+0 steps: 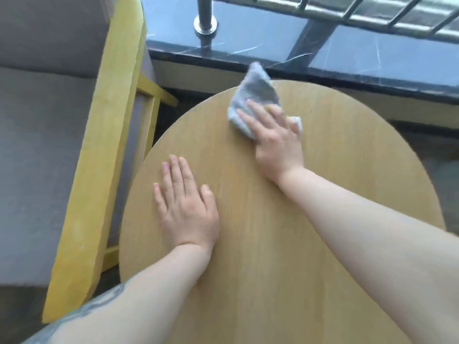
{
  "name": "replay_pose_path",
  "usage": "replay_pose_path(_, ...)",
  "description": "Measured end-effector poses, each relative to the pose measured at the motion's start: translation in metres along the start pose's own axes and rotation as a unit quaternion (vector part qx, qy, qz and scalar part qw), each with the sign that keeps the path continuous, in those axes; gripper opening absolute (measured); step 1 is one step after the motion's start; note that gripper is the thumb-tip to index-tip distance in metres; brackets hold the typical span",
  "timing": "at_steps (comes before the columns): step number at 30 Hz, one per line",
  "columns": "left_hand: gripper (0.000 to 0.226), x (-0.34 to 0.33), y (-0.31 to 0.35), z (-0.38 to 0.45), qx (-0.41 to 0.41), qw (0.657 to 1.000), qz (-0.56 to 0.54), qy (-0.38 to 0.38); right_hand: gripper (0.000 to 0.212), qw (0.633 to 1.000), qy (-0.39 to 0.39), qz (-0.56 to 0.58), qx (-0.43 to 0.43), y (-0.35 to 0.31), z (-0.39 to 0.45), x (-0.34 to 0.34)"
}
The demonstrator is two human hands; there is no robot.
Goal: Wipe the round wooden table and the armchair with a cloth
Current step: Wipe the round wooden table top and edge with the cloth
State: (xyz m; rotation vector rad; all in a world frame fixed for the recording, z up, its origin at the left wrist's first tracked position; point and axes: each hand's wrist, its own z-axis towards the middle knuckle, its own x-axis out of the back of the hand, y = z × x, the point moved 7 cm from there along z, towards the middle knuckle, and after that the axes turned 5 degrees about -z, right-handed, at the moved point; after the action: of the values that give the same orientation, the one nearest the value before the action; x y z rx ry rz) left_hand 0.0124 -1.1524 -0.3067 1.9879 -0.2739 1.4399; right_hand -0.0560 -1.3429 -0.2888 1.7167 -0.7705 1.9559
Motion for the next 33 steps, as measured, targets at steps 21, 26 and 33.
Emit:
replay_pose_path(21, 0.057, -0.008, 0.025, 0.02, -0.181, 0.981, 0.051, -0.039, 0.063, 0.987, 0.03, -0.03, -0.153, 0.1, -0.12, 0.02)
replay_pose_path(26, 0.058, -0.009, 0.027, 0.01, -0.178, 0.982, 0.057, -0.04, 0.062, 0.937, 0.118, -0.004, -0.328, 0.108, -0.135, 0.051)
replay_pose_path(33, 0.058, -0.008, 0.027, -0.004, -0.174, 0.983, 0.05, -0.028, 0.065, 0.951, 0.05, -0.076, -0.294, 0.132, -0.222, 0.04)
